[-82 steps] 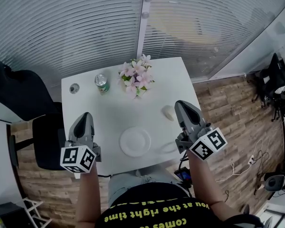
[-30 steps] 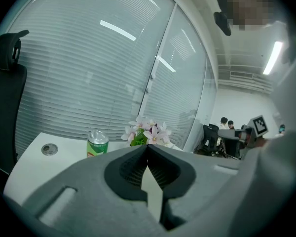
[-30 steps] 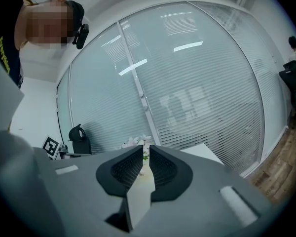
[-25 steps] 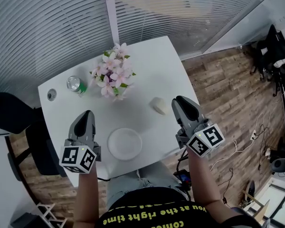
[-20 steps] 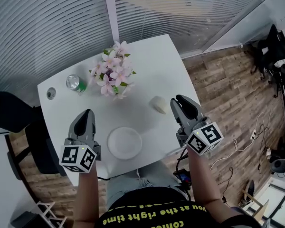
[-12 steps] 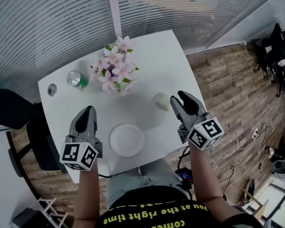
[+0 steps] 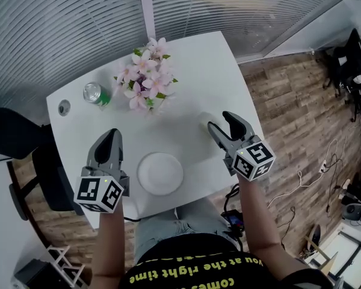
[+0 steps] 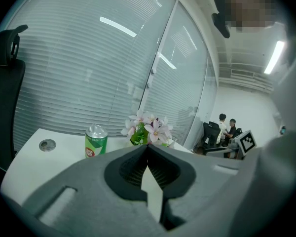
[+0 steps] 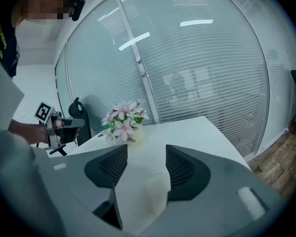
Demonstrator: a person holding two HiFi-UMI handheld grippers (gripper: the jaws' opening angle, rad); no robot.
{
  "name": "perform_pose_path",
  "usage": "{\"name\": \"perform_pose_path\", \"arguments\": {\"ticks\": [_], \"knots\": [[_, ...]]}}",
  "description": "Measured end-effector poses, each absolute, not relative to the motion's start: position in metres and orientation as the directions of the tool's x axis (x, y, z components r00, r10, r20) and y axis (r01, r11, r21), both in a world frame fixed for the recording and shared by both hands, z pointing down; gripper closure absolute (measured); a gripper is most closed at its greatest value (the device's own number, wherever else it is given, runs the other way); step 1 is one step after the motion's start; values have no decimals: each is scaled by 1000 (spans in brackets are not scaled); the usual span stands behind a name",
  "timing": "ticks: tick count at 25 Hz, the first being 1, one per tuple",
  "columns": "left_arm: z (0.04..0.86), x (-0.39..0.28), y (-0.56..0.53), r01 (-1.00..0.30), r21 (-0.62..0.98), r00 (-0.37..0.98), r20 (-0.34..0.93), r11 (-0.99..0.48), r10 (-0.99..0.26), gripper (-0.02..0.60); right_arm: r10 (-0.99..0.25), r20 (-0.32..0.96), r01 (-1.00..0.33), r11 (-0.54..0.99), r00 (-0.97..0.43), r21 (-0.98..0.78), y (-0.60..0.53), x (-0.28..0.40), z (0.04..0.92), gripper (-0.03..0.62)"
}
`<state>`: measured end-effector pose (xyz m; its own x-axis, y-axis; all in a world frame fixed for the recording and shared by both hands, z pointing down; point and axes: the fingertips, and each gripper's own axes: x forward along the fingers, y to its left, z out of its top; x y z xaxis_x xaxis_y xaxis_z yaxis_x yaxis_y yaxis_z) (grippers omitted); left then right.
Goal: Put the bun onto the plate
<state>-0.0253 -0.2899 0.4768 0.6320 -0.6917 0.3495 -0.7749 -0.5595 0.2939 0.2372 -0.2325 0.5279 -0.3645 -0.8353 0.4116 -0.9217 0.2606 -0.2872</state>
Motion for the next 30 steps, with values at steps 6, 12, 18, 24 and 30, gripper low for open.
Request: {"name": "perform_pose_path", "arguments": {"ticks": [6,12,18,24,30], "knots": [[479,-29,-289,-777,292,630,353,-558,-692,580,-811,465,-932,267,-354,-244,-233,238,552,333],[478,-30,-287,-779,280,627,357,-561,-693,581,-768,531,-933,289,-359,-213,-231,237,580,305],[478,-31,-285,-780,276,626,357,-561,-694,580,-728,590,-932,336,-350,-137,-227,234,599,271],[479,-31,-285,-781,283,625,357,-557,-695,580,-680,652,-922,378,-337,-83,-224,233,621,246],[480,-34,-286,-785,284,620,359,-550,-698,581,-656,680,-921,381,-328,-77,-225,234,633,246]]}}
